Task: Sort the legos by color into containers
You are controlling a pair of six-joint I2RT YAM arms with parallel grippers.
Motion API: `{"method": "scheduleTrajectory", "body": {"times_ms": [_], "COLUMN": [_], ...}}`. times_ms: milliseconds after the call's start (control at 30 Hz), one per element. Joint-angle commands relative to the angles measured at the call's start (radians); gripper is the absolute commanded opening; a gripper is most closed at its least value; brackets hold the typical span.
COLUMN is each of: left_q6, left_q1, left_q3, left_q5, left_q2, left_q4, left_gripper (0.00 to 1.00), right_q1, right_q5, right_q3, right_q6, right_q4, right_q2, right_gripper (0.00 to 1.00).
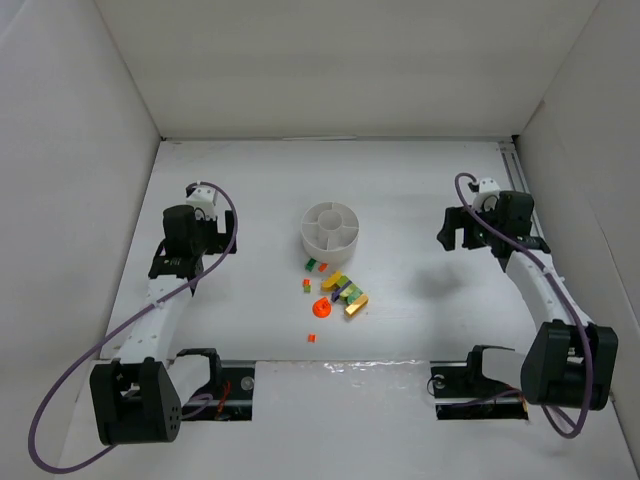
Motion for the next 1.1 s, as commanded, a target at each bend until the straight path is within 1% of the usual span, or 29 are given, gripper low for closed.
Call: {"method": "scheduleTrajectory", "body": {"times_ms": [0,100,200,233,333,367,500,567,600,733,767,800,833,867,900,967,1000,1033,1067], "left_q6": [0.008,0.017,0.026,0.026,0.026,0.035,0.046,0.046,0.055,0.077,0.077,0.077,0.086,0.086,0.086,0.086,0.086,0.086,0.086], "left_q1": [0.002,0.002,0.002,0.002,0.002,0.002,0.002,0.002,0.002,0.002,0.002,0.002,0.002,0.002,0.002,0.002,0.002,0.002,0.002], "left_q3": [0.002,0.012,0.021,0.032,0.044,0.055,0.065,0.065,0.065,0.065,0.065,0.056,0.056,0.056,0.056,0.056,0.056,0.056,0.056], "left_q5": [0.009,-0.01,-0.01,-0.01,-0.028,-0.028,-0.028,-0.028,-0.028,-0.039,-0.039,-0.039,-0.039,-0.039,-0.039,-0.039,-0.039,-0.039,-0.039], "left_q2": [-0.019,-0.028,-0.019,-0.019,-0.01,-0.01,-0.01,-0.01,-0.01,-0.031,-0.042,-0.042,-0.042,-0.042,-0.042,-0.042,-0.042,-0.042,-0.033], "left_q4": [0.023,0.023,0.014,0.014,0.014,0.014,0.005,-0.017,-0.017,-0.017,-0.017,-0.026,-0.026,-0.026,-0.035,-0.035,-0.035,-0.035,-0.035], "left_gripper": [1.0,1.0,1.0,1.0,1.0,1.0,1.0,1.0,1.0,1.0,1.0,1.0,1.0,1.0,1.0,1.0,1.0,1.0,1.0], "right_q1": [-0.006,0.031,0.13,0.197,0.313,0.362,0.439,0.481,0.536,0.658,0.676,0.695,0.739,0.762,0.787,0.866,0.9,0.932,0.995], "right_q5": [-0.158,-0.196,-0.196,-0.183,-0.158,-0.158,-0.158,-0.167,-0.176,-0.195,-0.206,-0.206,-0.206,-0.206,-0.206,-0.206,-0.19,-0.175,-0.142], "right_q3": [0.005,-0.004,-0.004,-0.004,0.005,0.005,0.025,0.025,0.025,0.046,0.057,0.069,0.095,0.109,0.123,0.157,0.157,0.171,0.184], "right_q6": [-0.078,-0.128,-0.149,-0.149,-0.149,-0.149,-0.149,-0.181,-0.196,-0.304,-0.336,-0.353,-0.368,-0.409,-0.436,-0.482,-0.53,-0.555,-0.577], "right_q4": [-0.044,-0.084,-0.131,-0.145,-0.163,-0.164,-0.174,-0.188,-0.2,-0.254,-0.263,-0.272,-0.282,-0.282,-0.309,-0.318,-0.328,-0.328,-0.328], "right_q2": [-0.06,-0.109,-0.141,-0.156,-0.187,-0.187,-0.144,-0.135,-0.135,-0.124,-0.101,-0.101,-0.086,-0.066,-0.055,-0.029,0.0,0.015,0.032], "right_gripper": [1.0,1.0,1.0,1.0,1.0,1.0,1.0,1.0,0.98,0.89,0.83,0.8,0.77,0.7,0.66,0.6,0.54,0.51,0.48]}}
